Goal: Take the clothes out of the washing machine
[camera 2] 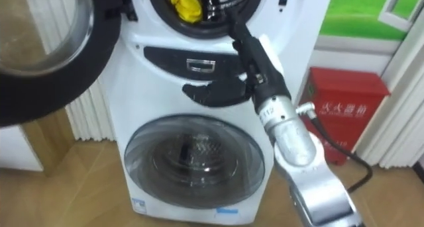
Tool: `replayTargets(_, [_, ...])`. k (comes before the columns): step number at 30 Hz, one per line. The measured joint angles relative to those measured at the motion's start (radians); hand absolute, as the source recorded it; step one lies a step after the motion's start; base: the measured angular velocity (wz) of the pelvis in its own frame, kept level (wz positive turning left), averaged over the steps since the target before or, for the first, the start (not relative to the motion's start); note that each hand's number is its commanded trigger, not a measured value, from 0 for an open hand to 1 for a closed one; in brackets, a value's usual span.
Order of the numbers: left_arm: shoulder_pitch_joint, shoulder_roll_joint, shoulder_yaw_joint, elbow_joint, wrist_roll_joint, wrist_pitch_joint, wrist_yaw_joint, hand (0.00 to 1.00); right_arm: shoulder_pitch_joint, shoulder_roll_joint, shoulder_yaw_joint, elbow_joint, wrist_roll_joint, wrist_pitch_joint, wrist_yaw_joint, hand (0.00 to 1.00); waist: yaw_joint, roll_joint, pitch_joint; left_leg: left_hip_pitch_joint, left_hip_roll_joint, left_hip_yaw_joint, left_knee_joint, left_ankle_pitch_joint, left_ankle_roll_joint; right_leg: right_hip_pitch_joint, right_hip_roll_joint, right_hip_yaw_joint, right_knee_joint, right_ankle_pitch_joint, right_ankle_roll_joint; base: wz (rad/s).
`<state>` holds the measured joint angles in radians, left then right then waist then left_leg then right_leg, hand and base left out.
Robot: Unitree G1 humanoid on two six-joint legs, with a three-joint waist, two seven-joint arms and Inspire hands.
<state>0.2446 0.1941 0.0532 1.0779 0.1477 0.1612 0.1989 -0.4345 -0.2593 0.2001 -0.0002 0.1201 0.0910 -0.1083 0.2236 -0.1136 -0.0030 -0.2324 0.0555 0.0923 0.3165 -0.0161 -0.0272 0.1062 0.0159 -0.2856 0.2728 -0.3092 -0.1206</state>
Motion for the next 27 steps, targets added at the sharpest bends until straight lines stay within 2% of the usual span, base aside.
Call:
replayTargets(1, [0.000, -0.003, 0.000, -0.002, 0.000, -0.009, -0.009, 0.00, -0.005, -0.002, 0.006, 0.000, -0.002, 0.000, -0.002, 0.00, -0.001, -0.005, -0.0006, 0.007, -0.006, 0.013, 0.012, -0.008, 0.007, 0.010, -0.009, 0.012, -0.007, 0.003, 0.008, -0.09])
replayTargets(2, [0.002, -0.004, 0.001, -0.005, 0.001, -0.010, -0.014, 0.00, -0.005, -0.005, 0.011, 0.000, -0.003, 0.000, -0.002, 0.00, -0.005, 0.003, 0.0105, 0.006, -0.013, 0.015, 0.052, -0.021, 0.015, 0.037, -0.016, 0.030, -0.022, 0.012, 0.022, -0.08])
replayTargets(3, [0.007, -0.004, 0.002, -0.010, 0.001, -0.009, -0.015, 0.00, -0.005, -0.007, 0.013, 0.000, -0.003, 0.000, -0.002, 0.00, -0.005, 0.009, 0.0164, -0.001, -0.016, 0.018, 0.068, -0.033, 0.019, 0.052, -0.018, 0.048, -0.029, 0.014, 0.026, -0.07])
replayTargets(4, [0.026, -0.003, 0.006, -0.026, 0.002, -0.008, -0.015, 0.00, -0.005, -0.012, 0.012, -0.001, -0.001, -0.001, -0.003, 0.00, -0.010, 0.015, 0.0126, 0.004, -0.024, 0.022, 0.069, -0.059, 0.016, 0.062, -0.023, 0.068, -0.036, 0.009, 0.035, 0.04])
replayTargets(5, [0.030, -0.002, 0.007, -0.030, 0.003, -0.009, -0.015, 0.00, -0.005, -0.027, 0.009, -0.004, 0.004, -0.002, -0.005, 0.00, -0.021, 0.014, 0.0081, 0.027, -0.035, 0.022, 0.034, -0.071, 0.020, 0.062, -0.033, 0.065, -0.033, -0.001, 0.053, 0.13])
replayTargets(6, [0.029, -0.002, 0.007, -0.030, 0.002, -0.010, -0.015, 0.00, -0.005, -0.033, 0.006, -0.005, 0.008, -0.002, -0.005, 0.00, -0.026, 0.013, 0.0075, 0.038, -0.041, 0.022, 0.020, -0.075, 0.022, 0.059, -0.038, 0.068, -0.031, -0.004, 0.058, 0.09])
replayTargets(7, [0.025, -0.002, 0.012, -0.030, 0.002, -0.009, -0.021, 0.00, -0.005, -0.039, 0.002, -0.004, 0.008, -0.002, -0.005, 0.00, -0.027, 0.001, 0.0122, 0.041, -0.052, 0.029, 0.027, -0.078, 0.028, 0.054, -0.054, 0.070, -0.030, -0.010, 0.071, -0.15])
replayTargets(9, [0.022, -0.003, 0.024, -0.030, 0.002, -0.006, -0.041, 0.00, -0.003, -0.038, 0.005, -0.005, 0.007, -0.003, 0.001, 0.00, -0.025, -0.001, 0.0159, 0.013, -0.058, 0.048, 0.102, -0.113, 0.052, 0.076, -0.063, 0.084, -0.030, -0.006, 0.081, -0.08])
replayTargets(10, [0.023, -0.001, 0.020, -0.029, 0.001, -0.003, -0.048, 0.00, 0.009, -0.047, 0.005, -0.008, 0.016, -0.005, -0.003, 0.00, -0.035, -0.004, 0.0129, 0.000, -0.086, 0.048, 0.093, -0.124, 0.057, 0.085, -0.076, 0.102, -0.012, -0.020, 0.106, 0.42])
replayTargets(11, [0.009, -0.002, 0.003, -0.029, 0.001, 0.000, -0.058, 0.00, 0.031, -0.070, 0.003, -0.019, 0.030, -0.012, -0.020, 0.00, -0.053, 0.000, 0.0109, 0.000, -0.104, 0.047, 0.044, -0.104, 0.080, 0.078, -0.089, 0.102, 0.046, -0.042, 0.140, 0.44])
replayTargets(12, [0.010, -0.001, 0.001, -0.029, 0.001, 0.001, -0.057, 0.00, 0.068, -0.068, -0.003, -0.031, 0.031, -0.037, -0.032, 0.00, -0.058, -0.004, 0.0056, 0.015, -0.108, 0.054, 0.045, -0.106, 0.085, 0.063, -0.104, 0.098, 0.093, -0.050, 0.155, 0.22])
replayTargets(13, [0.003, -0.002, 0.001, -0.028, 0.001, 0.010, -0.058, 0.00, 0.102, -0.067, -0.008, -0.038, 0.031, -0.071, -0.029, 0.00, -0.067, -0.004, 0.0081, 0.052, -0.112, 0.099, 0.044, -0.120, 0.106, 0.034, -0.133, 0.086, 0.206, -0.049, 0.158, -0.23])
replayTargets(14, [-0.012, -0.001, 0.004, -0.024, 0.002, 0.014, -0.054, 0.00, 0.119, -0.066, -0.008, -0.040, 0.029, -0.078, -0.026, 0.00, -0.066, -0.004, 0.0119, 0.090, -0.123, 0.120, 0.039, -0.135, 0.123, 0.005, -0.165, 0.087, 0.311, -0.034, 0.173, -0.35])
replayTargets(15, [-0.017, 0.000, 0.004, -0.024, 0.001, 0.015, -0.052, 0.00, 0.127, -0.067, -0.009, -0.042, 0.029, -0.079, -0.028, 0.00, -0.068, 0.003, 0.0137, 0.108, -0.125, 0.126, 0.033, -0.147, 0.125, -0.008, -0.176, 0.087, 0.363, -0.017, 0.177, -0.34])
replayTargets(17, [-0.047, 0.019, -0.004, -0.026, 0.004, 0.012, -0.049, 0.00, 0.166, -0.059, -0.036, -0.042, 0.026, -0.085, -0.037, 0.00, -0.091, 0.031, 0.0169, 0.174, -0.123, 0.098, 0.013, -0.185, 0.125, -0.054, -0.180, 0.077, 0.525, 0.091, 0.170, -0.05])
replayTargets(18, [-0.057, 0.028, -0.013, -0.026, 0.004, 0.009, -0.047, 0.00, 0.179, -0.055, -0.045, -0.041, 0.024, -0.089, -0.041, 0.00, -0.095, 0.037, 0.0180, 0.190, -0.118, 0.091, 0.007, -0.191, 0.127, -0.062, -0.174, 0.081, 0.547, 0.096, 0.163, 0.00])
replayTargets(19, [-0.073, 0.038, -0.020, -0.032, 0.003, 0.001, -0.033, 0.00, 0.196, -0.052, -0.055, -0.042, 0.014, -0.097, -0.041, 0.00, -0.097, 0.044, 0.0178, 0.206, -0.103, 0.090, -0.006, -0.195, 0.128, -0.098, -0.154, 0.094, 0.544, 0.047, 0.158, -0.03])
replayTargets(20, [-0.083, 0.047, -0.024, -0.036, 0.004, -0.007, -0.024, 0.00, 0.204, -0.052, -0.058, -0.046, 0.010, -0.102, -0.037, 0.00, -0.113, 0.046, 0.0175, 0.208, -0.091, 0.089, -0.015, -0.194, 0.127, -0.147, -0.134, 0.095, 0.499, 0.006, 0.154, -0.06])
replayTargets(21, [-0.084, 0.050, -0.028, -0.036, 0.004, -0.012, -0.020, 0.00, 0.207, -0.052, -0.059, -0.050, 0.010, -0.103, -0.032, 0.00, -0.117, 0.048, 0.0172, 0.208, -0.086, 0.090, -0.015, -0.193, 0.127, -0.166, -0.123, 0.095, 0.459, -0.004, 0.155, 0.00])
replayTargets(22, [-0.084, 0.051, -0.031, -0.035, 0.004, -0.017, -0.014, 0.00, 0.215, -0.049, -0.066, -0.061, -0.004, -0.099, -0.026, 0.00, -0.129, 0.050, 0.0170, 0.212, -0.082, 0.088, -0.019, -0.193, 0.127, -0.182, -0.107, 0.096, 0.338, -0.007, 0.154, 0.09])
replayTargets(23, [-0.077, 0.048, -0.038, -0.034, 0.003, -0.015, -0.013, 0.00, 0.216, -0.043, -0.067, -0.060, -0.017, -0.094, -0.023, 0.00, -0.139, 0.050, 0.0169, 0.228, -0.086, 0.088, -0.025, -0.193, 0.127, -0.180, -0.098, 0.107, 0.204, 0.013, 0.149, 0.09])
replayTargets(24, [-0.070, 0.046, -0.038, -0.034, 0.007, -0.014, -0.013, 0.00, 0.215, -0.040, -0.067, -0.063, -0.017, -0.091, -0.023, 0.00, -0.138, 0.049, 0.0165, 0.235, -0.089, 0.092, -0.028, -0.194, 0.126, -0.178, -0.095, 0.122, 0.147, 0.052, 0.147, 0.09])
replayTargets(25, [-0.055, 0.038, -0.037, -0.034, 0.024, -0.010, -0.011, 0.00, 0.217, -0.038, -0.064, -0.063, -0.017, -0.087, -0.021, 0.00, -0.136, 0.056, 0.0114, 0.246, -0.088, 0.092, -0.033, -0.197, 0.124, -0.170, -0.086, 0.137, 0.109, 0.119, 0.118, -0.11])
replayTargets(26, [-0.037, 0.033, -0.037, -0.035, 0.033, -0.009, -0.010, 0.00, 0.212, -0.038, -0.064, -0.063, -0.017, -0.084, -0.019, 0.00, -0.129, 0.068, 0.0089, 0.250, -0.080, 0.090, -0.044, -0.196, 0.116, -0.156, -0.071, 0.138, 0.068, 0.138, 0.107, -0.12])
replayTargets(27, [-0.027, 0.034, -0.037, -0.035, 0.036, -0.007, -0.009, 0.00, 0.210, -0.038, -0.064, -0.063, -0.017, -0.084, -0.018, 0.00, -0.128, 0.071, 0.0101, 0.251, -0.077, 0.091, -0.050, -0.193, 0.112, -0.153, -0.066, 0.137, 0.055, 0.142, 0.104, -0.13])
